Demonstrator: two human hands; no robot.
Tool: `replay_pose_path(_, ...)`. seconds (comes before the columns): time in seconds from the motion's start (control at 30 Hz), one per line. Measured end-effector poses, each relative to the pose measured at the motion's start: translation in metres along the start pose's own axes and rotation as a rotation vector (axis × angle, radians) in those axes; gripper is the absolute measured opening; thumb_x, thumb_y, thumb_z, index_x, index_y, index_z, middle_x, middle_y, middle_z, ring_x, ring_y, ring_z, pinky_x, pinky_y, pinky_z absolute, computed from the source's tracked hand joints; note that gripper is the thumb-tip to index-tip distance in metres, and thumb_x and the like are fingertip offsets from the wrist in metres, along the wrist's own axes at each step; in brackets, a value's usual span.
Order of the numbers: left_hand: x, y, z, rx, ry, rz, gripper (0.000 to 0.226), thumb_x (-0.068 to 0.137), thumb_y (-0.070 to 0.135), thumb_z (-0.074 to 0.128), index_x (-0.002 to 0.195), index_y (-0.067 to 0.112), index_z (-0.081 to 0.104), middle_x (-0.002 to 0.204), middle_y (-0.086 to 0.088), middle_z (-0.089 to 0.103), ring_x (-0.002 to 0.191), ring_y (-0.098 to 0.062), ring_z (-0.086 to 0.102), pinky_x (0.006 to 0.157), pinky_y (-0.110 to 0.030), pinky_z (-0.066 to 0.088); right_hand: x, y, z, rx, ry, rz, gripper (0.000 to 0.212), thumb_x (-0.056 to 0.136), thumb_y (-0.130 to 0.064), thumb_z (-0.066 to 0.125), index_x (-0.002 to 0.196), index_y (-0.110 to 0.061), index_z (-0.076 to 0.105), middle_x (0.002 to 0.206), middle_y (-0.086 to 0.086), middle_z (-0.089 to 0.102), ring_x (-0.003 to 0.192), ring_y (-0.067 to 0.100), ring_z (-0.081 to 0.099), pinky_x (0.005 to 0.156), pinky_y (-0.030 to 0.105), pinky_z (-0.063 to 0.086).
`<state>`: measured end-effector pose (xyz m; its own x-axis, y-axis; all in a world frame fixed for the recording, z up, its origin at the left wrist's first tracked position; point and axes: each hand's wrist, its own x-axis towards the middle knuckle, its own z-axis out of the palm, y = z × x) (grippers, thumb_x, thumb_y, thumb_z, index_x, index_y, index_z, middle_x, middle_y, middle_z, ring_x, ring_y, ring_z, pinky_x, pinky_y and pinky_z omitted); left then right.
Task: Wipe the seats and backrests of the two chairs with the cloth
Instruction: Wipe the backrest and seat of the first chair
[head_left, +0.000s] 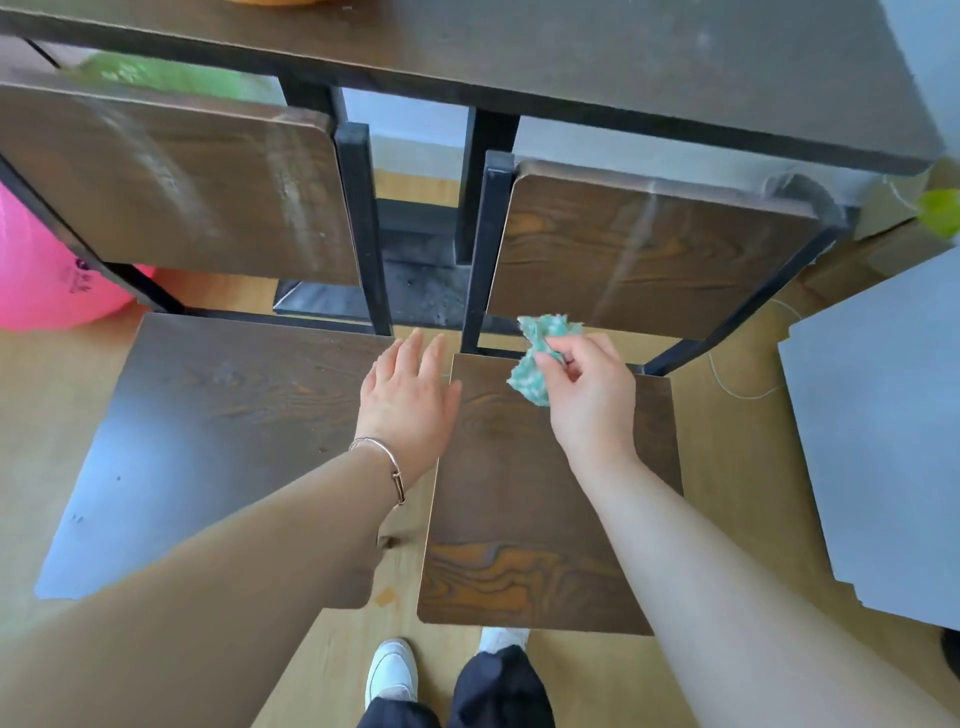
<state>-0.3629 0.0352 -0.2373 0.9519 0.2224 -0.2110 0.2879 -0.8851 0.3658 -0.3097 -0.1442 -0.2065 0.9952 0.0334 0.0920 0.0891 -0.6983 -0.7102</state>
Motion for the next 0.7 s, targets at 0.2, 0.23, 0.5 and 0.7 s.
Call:
replay_pose_path(0.2, 0.013, 0.006, -0.005, 0.014, 0.011, -0.049, 0.058, 0.1, 0.046, 0.036, 0.152, 0.025, 0.02, 0.16, -0.003, 0.019, 0.146, -0.026, 0.014, 0.117, -0.043, 0.021, 0.092, -0.066, -0.021, 0.041, 0.138, -0.385, 0.018, 0.092, -0.021, 0.069, 0.106, -0.01, 0.07, 0.107, 0.004, 0.062, 0.097, 0.008, 0.059, 0.075, 0.014, 0.051)
replay_pose_path(0.23, 0.015, 0.007, -0.007, 0.016, 0.015, -0.062, 0.058, 0.101, 0.046, 0.035, 0.152, 0.025, 0.02, 0.16, -0.002, 0.018, 0.147, -0.025, 0.013, 0.117, -0.042, 0.021, 0.105, -0.076, -0.022, 0.058, 0.162, -0.449, 0.017, 0.091, -0.019, 0.069, 0.104, -0.008, 0.071, 0.105, 0.006, 0.062, 0.094, 0.01, 0.06, 0.073, 0.013, 0.048)
replay_pose_path(0.5, 0.022, 0.005, 0.001, -0.059, 0.032, -0.174, 0.058, 0.1, 0.044, 0.032, 0.152, 0.024, 0.018, 0.16, -0.001, 0.018, 0.147, -0.024, 0.012, 0.117, -0.04, 0.019, 0.127, -0.075, 0.012, -0.09, 0.099, -0.637, 0.019, 0.092, -0.016, 0.064, 0.103, -0.003, 0.071, 0.101, 0.011, 0.063, 0.094, 0.022, 0.062, 0.076, 0.022, 0.049)
replay_pose_path(0.7, 0.027, -0.007, 0.012, -0.084, 0.018, -0.182, 0.058, 0.1, 0.045, 0.032, 0.152, 0.024, 0.018, 0.159, 0.0, 0.019, 0.146, -0.023, 0.014, 0.116, -0.04, 0.021, 0.106, -0.048, 0.04, -0.163, 0.003, -0.562, 0.026, 0.088, -0.016, 0.07, 0.109, -0.001, 0.071, 0.106, 0.013, 0.066, 0.098, 0.024, 0.064, 0.08, 0.031, 0.056)
